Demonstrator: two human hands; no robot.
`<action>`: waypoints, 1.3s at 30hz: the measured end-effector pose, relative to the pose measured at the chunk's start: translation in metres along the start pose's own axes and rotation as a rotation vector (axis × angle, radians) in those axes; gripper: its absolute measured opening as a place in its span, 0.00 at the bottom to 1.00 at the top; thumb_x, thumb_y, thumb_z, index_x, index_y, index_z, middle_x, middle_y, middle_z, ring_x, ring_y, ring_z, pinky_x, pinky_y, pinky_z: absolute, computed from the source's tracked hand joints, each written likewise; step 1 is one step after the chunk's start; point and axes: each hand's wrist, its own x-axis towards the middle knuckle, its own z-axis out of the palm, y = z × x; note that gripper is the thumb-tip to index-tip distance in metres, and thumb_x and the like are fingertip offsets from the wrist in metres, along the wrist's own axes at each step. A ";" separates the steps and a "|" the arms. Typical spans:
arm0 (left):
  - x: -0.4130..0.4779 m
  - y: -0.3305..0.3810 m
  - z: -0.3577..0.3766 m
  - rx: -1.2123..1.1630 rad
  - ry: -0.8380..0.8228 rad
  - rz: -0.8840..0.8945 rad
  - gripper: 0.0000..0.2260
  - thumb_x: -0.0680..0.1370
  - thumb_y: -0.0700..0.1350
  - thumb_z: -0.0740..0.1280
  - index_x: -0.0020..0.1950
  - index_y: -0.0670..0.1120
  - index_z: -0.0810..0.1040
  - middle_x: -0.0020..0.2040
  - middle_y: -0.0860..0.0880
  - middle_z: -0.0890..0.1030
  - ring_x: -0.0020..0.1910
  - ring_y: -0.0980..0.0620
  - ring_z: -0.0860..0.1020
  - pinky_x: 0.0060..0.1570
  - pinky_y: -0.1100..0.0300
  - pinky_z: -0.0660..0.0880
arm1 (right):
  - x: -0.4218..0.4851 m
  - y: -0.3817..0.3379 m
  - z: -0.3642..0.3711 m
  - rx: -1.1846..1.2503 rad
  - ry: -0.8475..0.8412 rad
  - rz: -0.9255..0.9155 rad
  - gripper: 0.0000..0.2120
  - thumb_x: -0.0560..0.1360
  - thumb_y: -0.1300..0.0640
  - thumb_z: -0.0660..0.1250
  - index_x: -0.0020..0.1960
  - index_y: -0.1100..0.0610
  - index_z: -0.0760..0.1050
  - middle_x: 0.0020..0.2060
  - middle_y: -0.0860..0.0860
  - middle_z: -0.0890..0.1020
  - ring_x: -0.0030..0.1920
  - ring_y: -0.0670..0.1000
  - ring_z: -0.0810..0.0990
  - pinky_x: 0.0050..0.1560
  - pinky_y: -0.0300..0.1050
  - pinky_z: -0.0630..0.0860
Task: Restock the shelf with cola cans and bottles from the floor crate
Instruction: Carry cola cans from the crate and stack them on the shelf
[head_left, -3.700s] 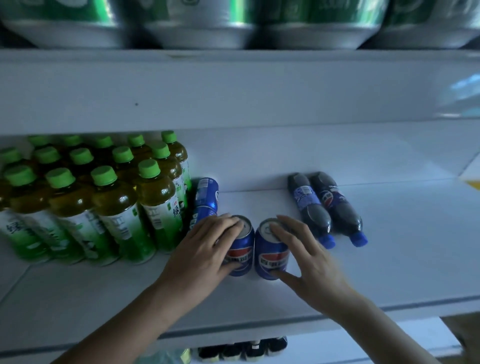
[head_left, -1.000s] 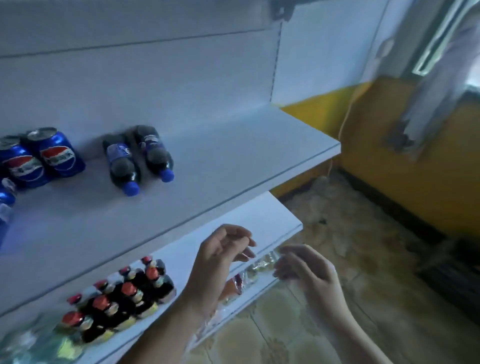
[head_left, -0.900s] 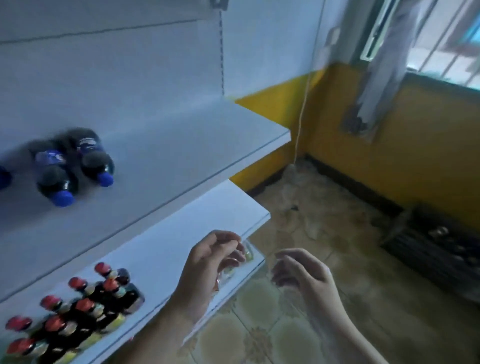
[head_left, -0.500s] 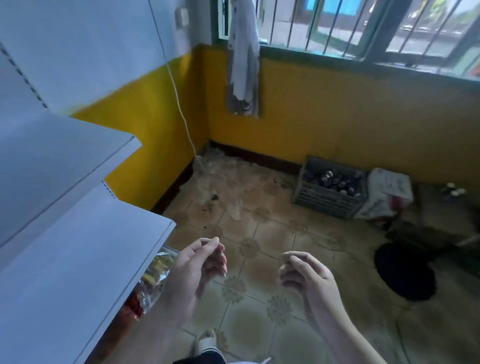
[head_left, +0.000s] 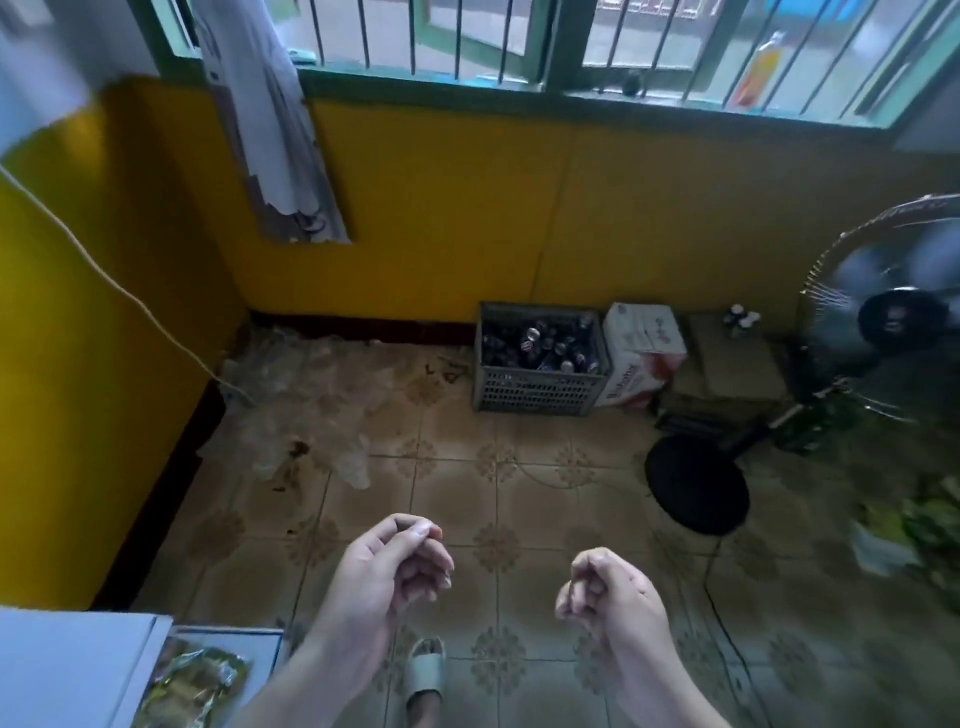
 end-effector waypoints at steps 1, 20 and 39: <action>0.017 0.009 0.005 0.015 -0.012 -0.014 0.07 0.83 0.37 0.61 0.48 0.37 0.76 0.37 0.37 0.81 0.33 0.45 0.78 0.30 0.58 0.75 | 0.012 -0.008 0.004 0.005 0.015 0.010 0.16 0.83 0.66 0.54 0.40 0.65 0.73 0.24 0.59 0.71 0.28 0.57 0.75 0.35 0.49 0.72; 0.301 0.115 0.183 0.209 0.003 -0.049 0.10 0.84 0.35 0.59 0.59 0.36 0.78 0.48 0.37 0.86 0.43 0.44 0.85 0.48 0.51 0.78 | 0.276 -0.155 -0.055 -0.028 0.067 0.043 0.14 0.81 0.71 0.54 0.56 0.65 0.78 0.28 0.58 0.77 0.32 0.55 0.78 0.39 0.48 0.76; 0.544 0.204 0.291 0.135 0.159 -0.031 0.09 0.83 0.35 0.59 0.56 0.40 0.79 0.46 0.40 0.85 0.43 0.44 0.82 0.47 0.51 0.77 | 0.543 -0.296 -0.059 -0.117 0.053 0.154 0.12 0.83 0.68 0.57 0.50 0.64 0.80 0.33 0.58 0.80 0.32 0.54 0.79 0.36 0.46 0.78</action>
